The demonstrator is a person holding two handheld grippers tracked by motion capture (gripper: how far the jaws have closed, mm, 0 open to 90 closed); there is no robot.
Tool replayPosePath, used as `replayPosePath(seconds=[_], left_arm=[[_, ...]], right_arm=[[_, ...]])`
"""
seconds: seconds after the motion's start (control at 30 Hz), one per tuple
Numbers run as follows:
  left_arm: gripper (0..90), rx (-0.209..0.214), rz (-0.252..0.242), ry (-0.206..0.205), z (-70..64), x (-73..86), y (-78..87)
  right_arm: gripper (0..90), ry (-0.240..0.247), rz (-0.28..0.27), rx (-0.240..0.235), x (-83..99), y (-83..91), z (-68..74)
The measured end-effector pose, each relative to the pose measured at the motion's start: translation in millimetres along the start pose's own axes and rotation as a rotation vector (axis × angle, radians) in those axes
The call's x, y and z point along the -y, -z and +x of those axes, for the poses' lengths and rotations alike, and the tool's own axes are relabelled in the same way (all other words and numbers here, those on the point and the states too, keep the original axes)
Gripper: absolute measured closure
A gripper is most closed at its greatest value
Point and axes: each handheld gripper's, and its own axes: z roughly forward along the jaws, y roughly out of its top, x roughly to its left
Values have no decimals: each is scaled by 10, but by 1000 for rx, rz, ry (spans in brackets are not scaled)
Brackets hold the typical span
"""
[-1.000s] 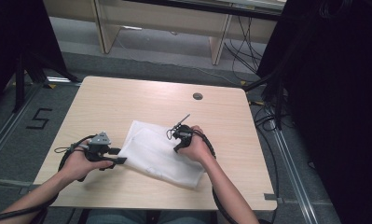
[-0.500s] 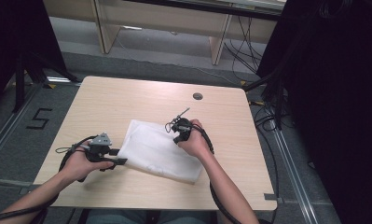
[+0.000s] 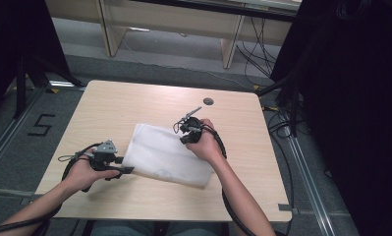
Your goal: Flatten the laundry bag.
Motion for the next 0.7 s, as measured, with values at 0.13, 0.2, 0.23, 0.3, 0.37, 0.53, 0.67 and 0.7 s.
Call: replayPosePath(seconds=[0.13,0.2,0.23,0.3,0.37,0.53,0.67,0.7], left_arm=[[476,-3,-45,-1,-7,-26,98],[471,-10,-83,3,-8,-39,167],[469,-13,-93,14,-11,-46,206],[466,-24,-118,7,-4,-50,269],[464,-26,-121,10,6,-49,318],[443,-58,-144,46,27,-47,403],[432,-80,-184,39,24,-42,497],[432,-86,-201,44,21,-40,509]], right_arm=[[894,70,-62,2,15,77,16],[892,77,-66,-8,29,115,46],[893,56,-53,-20,41,137,78],[892,97,-75,-22,56,156,93],[892,102,-84,-28,69,203,140],[892,130,-98,-37,104,253,209],[892,140,-100,-41,141,274,265],[892,154,-108,-34,149,279,266]])
